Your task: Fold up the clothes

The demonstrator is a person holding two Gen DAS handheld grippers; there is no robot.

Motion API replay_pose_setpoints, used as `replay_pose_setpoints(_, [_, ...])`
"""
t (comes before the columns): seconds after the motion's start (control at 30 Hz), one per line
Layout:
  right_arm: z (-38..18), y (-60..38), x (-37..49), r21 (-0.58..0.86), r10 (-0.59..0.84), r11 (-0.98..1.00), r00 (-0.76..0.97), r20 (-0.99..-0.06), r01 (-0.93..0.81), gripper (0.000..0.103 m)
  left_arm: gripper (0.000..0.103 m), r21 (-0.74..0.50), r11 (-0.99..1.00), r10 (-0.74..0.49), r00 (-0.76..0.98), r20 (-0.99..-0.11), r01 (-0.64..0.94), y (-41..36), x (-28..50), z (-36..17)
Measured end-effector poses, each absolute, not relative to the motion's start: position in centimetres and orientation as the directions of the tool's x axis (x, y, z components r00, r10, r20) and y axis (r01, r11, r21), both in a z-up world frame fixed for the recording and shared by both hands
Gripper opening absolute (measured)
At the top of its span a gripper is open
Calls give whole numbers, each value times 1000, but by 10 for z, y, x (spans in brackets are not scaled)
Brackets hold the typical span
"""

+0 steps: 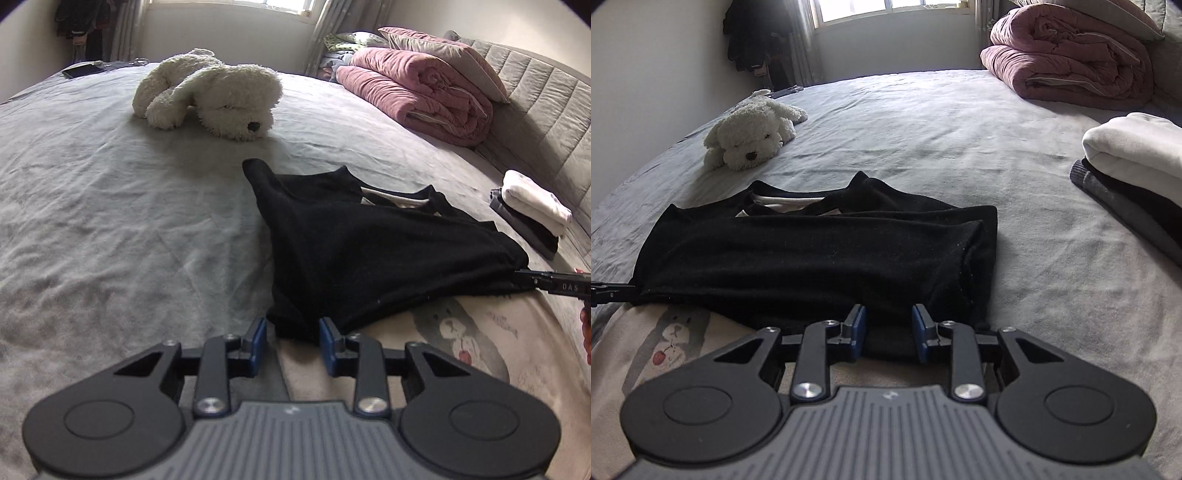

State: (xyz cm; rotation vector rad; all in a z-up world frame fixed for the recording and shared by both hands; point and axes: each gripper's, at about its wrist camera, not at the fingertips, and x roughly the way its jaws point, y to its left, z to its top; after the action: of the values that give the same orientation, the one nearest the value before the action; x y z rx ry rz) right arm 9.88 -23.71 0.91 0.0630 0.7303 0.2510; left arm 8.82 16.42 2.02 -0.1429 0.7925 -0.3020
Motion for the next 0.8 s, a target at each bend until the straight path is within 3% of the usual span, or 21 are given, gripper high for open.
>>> replay_pose_setpoints(0.1, [14,-233,94,140,247,968,719,-650,-206,34,32,-350,921,-374,644,-667,172,176,86,19])
replay_pose_setpoints(0.2, [24,-221,93,147,275,960,716,-642,-237,34,32,-538,841,-452,629,-632,63,192,89,9])
replay_pose_setpoints(0.4, [41,-176,100,176,374,922,679,-632,-345,34,31,-817,553,-581,628,-518,-162,224,96,-9])
replay_pose_setpoints(0.63, [61,-120,126,296,504,861,611,-610,-414,34,30,-878,367,-590,653,-475,-307,231,95,-20])
replay_pose_setpoints(0.8, [72,-72,151,325,552,829,572,-607,-455,34,24,-863,363,-550,667,-502,-350,236,94,-15])
